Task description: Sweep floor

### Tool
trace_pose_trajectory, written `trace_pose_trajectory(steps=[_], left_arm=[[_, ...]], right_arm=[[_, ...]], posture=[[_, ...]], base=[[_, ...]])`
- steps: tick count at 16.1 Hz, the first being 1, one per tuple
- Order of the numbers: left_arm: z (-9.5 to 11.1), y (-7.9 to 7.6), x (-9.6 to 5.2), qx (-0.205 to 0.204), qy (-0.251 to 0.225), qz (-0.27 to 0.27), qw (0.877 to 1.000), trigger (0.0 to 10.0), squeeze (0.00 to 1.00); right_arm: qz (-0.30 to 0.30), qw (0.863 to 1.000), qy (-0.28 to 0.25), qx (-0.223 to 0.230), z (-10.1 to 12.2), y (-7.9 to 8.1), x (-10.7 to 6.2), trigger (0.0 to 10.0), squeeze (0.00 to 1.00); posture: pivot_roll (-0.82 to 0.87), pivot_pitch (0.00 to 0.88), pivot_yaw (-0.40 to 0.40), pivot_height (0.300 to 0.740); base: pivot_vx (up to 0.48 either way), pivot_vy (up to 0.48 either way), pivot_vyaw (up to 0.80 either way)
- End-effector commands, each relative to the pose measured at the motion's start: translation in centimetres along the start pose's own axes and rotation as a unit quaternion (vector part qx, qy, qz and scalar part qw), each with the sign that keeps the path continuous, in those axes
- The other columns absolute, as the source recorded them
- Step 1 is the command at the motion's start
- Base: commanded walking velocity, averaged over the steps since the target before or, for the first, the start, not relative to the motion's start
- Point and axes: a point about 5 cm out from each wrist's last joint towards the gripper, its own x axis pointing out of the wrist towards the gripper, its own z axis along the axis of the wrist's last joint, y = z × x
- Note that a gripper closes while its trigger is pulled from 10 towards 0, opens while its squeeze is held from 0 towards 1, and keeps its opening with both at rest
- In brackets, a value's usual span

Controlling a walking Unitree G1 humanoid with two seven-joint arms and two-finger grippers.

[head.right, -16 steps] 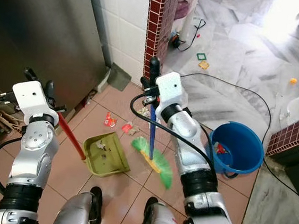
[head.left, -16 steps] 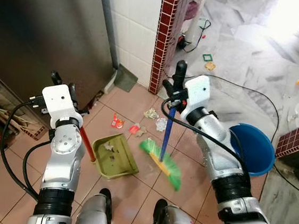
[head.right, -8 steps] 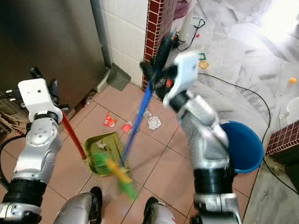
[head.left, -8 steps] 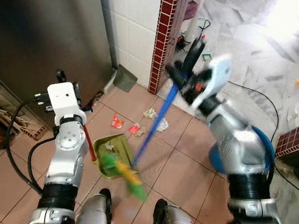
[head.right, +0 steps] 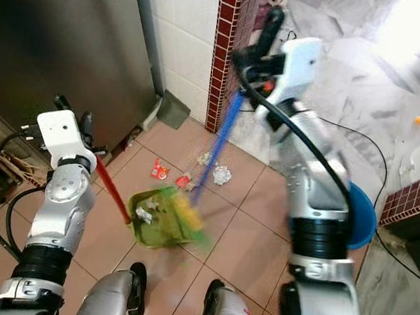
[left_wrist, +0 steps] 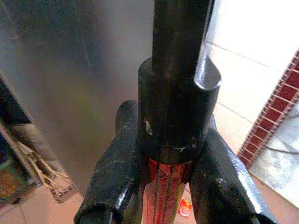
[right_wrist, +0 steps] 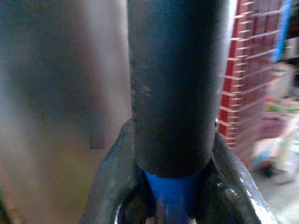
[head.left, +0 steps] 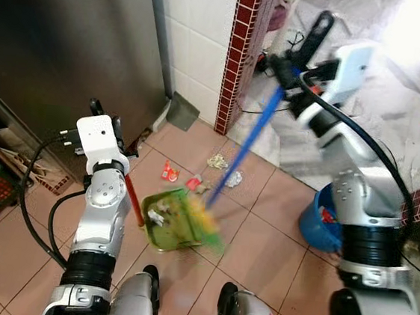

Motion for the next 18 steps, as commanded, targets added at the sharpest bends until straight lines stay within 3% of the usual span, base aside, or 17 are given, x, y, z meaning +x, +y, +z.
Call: trace_pose_trajectory(steps=[1, 4, 7, 11, 14, 18], left_arm=[[-1.6, -0.5, -0.6, 0.005, 0.034, -0.025, 0.999, 10.0, 0.00], [-1.5, -0.7, -0.5, -0.003, 0.039, -0.034, 0.999, 10.0, 0.00], [-1.7, -0.6, -0.7, -0.023, 0.059, -0.053, 0.997, 10.0, 0.00], [-1.4, -1.5, -1.0, -0.042, 0.062, -0.112, 0.991, 10.0, 0.00], [-0.8, -2.1, -0.8, -0.052, 0.055, -0.141, 0.987, 10.0, 0.00], [-0.2, -2.4, -0.4, -0.061, 0.050, -0.141, 0.987, 10.0, 0.00]], right_arm=[[-0.045, 0.999, -0.022, 0.014, 0.5, -1.6, -0.7, 10.0, 0.00], [-0.109, 0.994, -0.004, 0.007, -1.0, -3.0, -2.6, 10.0, 0.00], [-0.176, 0.982, 0.065, -0.029, -5.3, -3.5, -5.3, 10.0, 0.00], [-0.213, 0.970, 0.105, -0.044, -8.2, -3.2, -6.4, 10.0, 0.00], [-0.232, 0.965, 0.107, -0.062, -8.7, -3.4, -6.2, 10.0, 0.00], [-0.244, 0.961, 0.108, -0.075, -9.1, -3.6, -6.0, 10.0, 0.00]], posture=[[-0.08, 0.124, 0.011, 0.740], [-0.08, 0.100, 0.014, 0.740], [-0.09, 0.086, 0.029, 0.740], [-0.08, 0.080, 0.034, 0.740], [-0.08, 0.079, 0.042, 0.740], [-0.07, 0.078, 0.042, 0.740]], base=[[0.000, 0.000, 0.00], [0.000, 0.000, 0.00], [0.000, 0.000, -0.19], [0.000, 0.000, -0.80], [0.000, 0.000, -0.80], [0.000, 0.000, -0.80]])
